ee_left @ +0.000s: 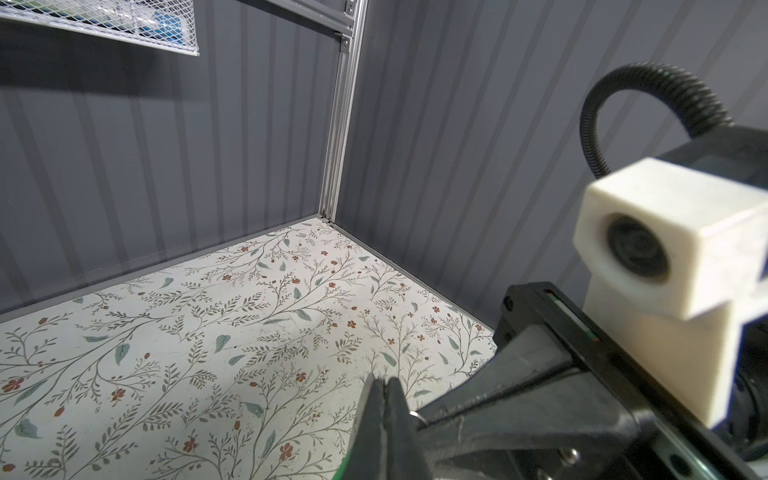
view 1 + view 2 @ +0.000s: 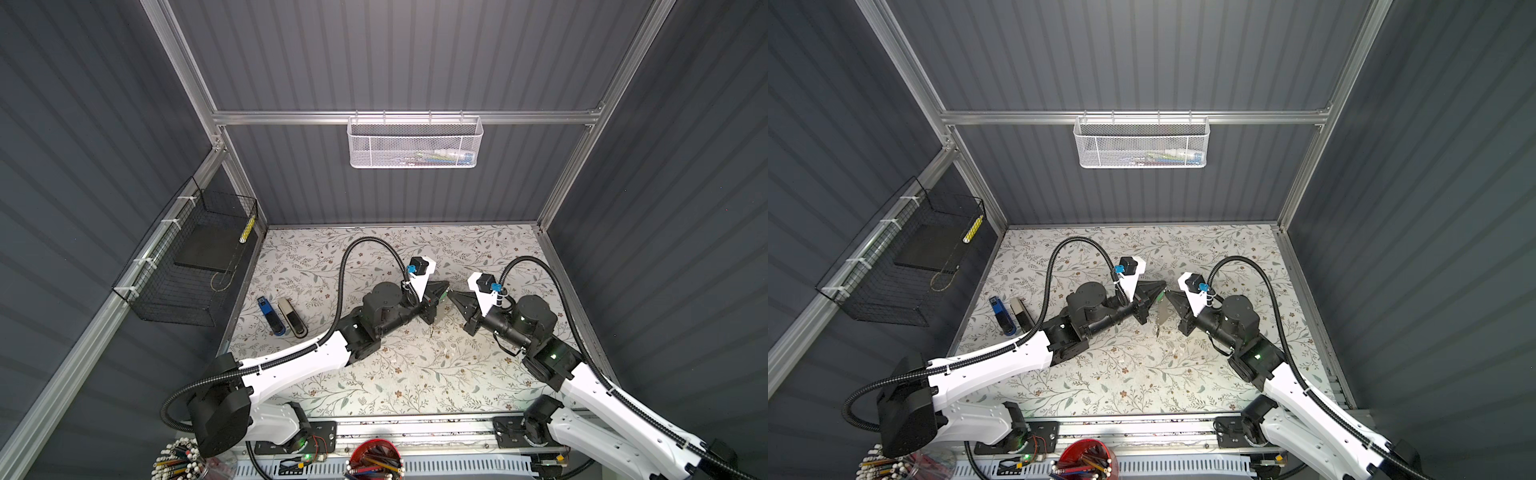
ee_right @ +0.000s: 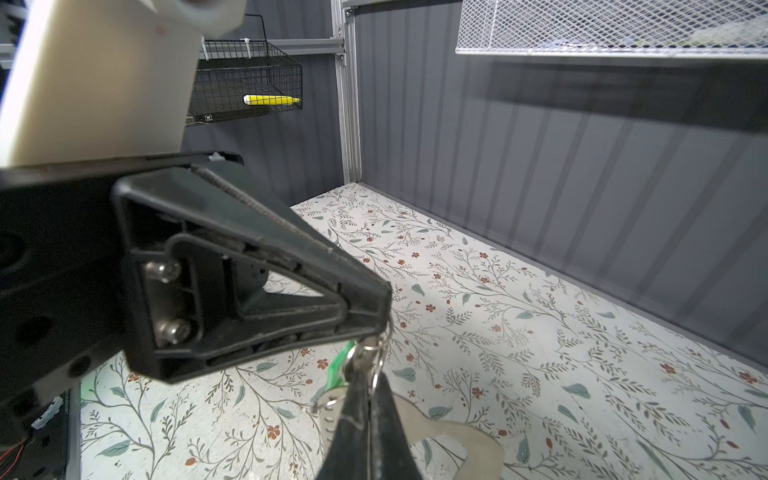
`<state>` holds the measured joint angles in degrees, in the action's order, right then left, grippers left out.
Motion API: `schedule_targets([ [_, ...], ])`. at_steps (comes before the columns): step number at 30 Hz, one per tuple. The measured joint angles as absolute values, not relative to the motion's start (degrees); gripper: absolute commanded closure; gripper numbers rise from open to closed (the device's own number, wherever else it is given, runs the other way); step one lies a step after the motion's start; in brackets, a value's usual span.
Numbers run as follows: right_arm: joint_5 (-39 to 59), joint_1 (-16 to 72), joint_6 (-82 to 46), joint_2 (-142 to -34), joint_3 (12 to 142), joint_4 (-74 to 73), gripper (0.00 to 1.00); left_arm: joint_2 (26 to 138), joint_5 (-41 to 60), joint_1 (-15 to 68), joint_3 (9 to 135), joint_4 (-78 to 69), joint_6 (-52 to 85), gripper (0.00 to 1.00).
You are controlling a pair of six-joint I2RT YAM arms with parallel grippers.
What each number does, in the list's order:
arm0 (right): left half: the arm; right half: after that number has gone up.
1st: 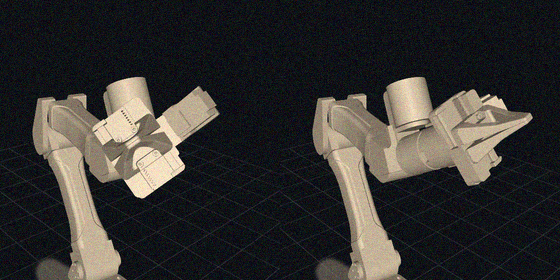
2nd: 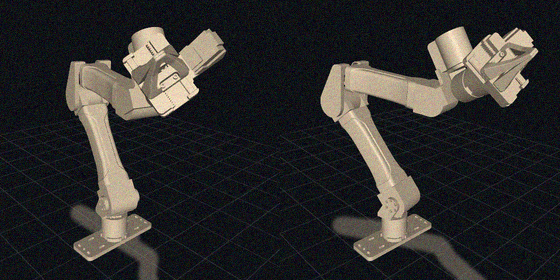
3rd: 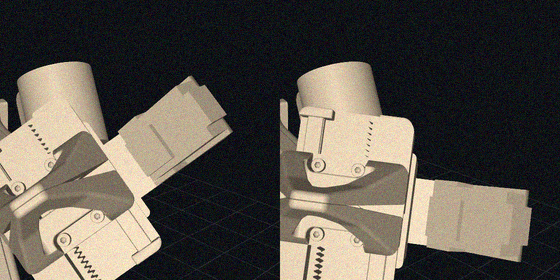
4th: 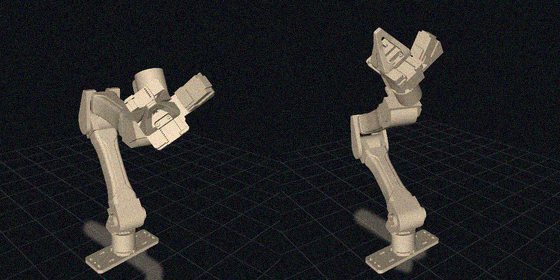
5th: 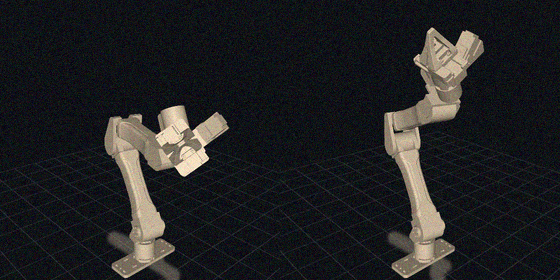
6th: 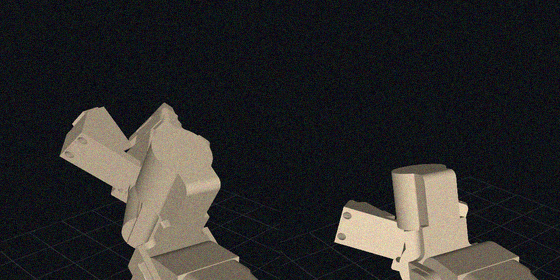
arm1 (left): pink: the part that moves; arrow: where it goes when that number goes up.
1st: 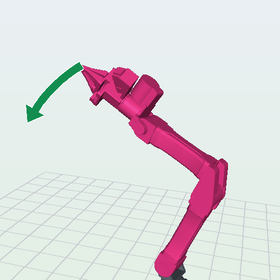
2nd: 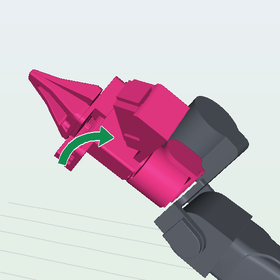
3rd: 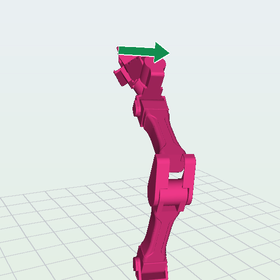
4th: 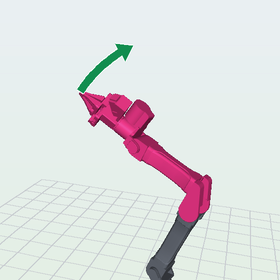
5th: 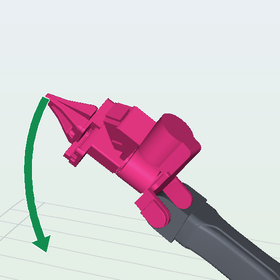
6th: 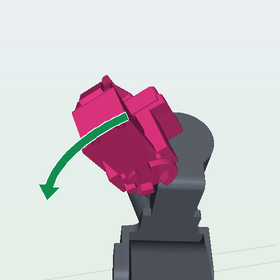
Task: Put the keys on the keyring
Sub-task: 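Pull the left gripper back from the plate while right holds it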
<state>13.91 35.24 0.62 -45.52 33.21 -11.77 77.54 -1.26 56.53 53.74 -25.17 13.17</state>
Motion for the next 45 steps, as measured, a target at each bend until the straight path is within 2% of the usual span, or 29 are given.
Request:
schedule_targets([
  [20, 13.6, 35.1, -2.1, -45.1, 32.6, -13.0, 1.00, 78.2, -2.7, 57.1, 55.7, -23.3, 9.3, 1.00],
  [24, 14.4, 35.2, -0.8, -44.5, 31.8, -13.7, 1.00, 78.0, 0.7, 55.6, 54.7, -24.7, 12.5, 1.00],
  [31, 19.0, 36.9, 2.6, -42.2, 31.5, -18.9, 1.00, 80.6, 0.1, 50.5, 54.7, -22.7, 16.7, 1.00],
  [40, 19.3, 36.9, 3.7, -42.5, 31.5, -19.9, 1.00, 80.0, 1.8, 50.3, 54.0, -21.8, 17.2, 1.00],
  [45, 19.5, 36.4, 3.7, -42.4, 31.5, -19.2, 1.00, 79.1, 6.5, 47.0, 53.8, -17.6, 16.1, 1.00],
])
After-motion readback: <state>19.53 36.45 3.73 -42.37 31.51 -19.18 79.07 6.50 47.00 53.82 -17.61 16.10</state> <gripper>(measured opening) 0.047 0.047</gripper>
